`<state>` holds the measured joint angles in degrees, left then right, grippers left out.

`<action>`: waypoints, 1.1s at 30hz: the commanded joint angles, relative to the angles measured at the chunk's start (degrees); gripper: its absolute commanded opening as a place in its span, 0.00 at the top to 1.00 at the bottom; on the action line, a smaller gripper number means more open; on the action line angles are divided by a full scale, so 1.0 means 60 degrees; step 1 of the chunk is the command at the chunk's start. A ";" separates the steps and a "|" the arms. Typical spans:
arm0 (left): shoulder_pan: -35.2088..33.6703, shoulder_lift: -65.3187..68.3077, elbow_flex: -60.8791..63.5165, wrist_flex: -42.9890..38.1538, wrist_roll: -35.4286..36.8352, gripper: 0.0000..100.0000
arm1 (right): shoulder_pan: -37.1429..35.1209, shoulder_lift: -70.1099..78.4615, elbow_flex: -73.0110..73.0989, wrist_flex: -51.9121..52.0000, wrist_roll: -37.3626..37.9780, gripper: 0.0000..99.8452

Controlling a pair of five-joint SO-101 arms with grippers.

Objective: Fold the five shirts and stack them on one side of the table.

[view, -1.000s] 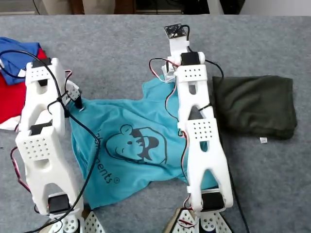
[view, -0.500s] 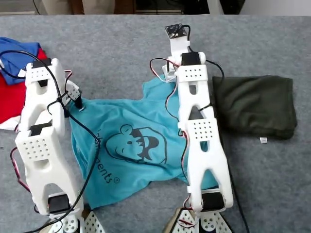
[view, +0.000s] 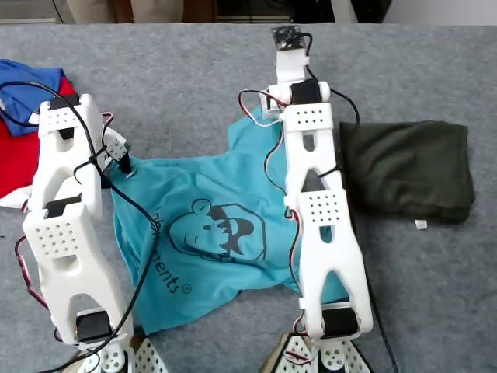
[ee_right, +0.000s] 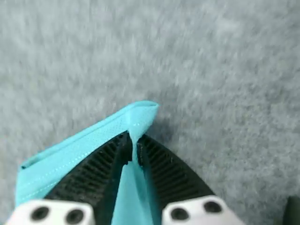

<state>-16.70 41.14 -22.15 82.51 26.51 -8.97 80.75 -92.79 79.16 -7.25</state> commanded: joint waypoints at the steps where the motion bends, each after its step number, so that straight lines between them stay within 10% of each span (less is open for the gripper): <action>1: -0.0234 0.0007 -0.0117 -0.0410 -0.0029 0.80 | 0.0549 0.0110 -0.0462 -0.0557 -0.0220 1.00; 28: -0.0117 0.0007 -0.0264 -0.0821 0.0557 0.98 | 0.0623 0.0037 -0.0476 -0.0586 -0.0176 1.00; 33: -0.0088 -0.0256 -0.2579 0.0908 0.0147 0.98 | 0.0637 -0.1502 -0.0462 0.0249 -0.0176 1.00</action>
<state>-16.62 41.93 -27.87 81.63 29.49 -5.80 80.92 -92.79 78.55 -7.96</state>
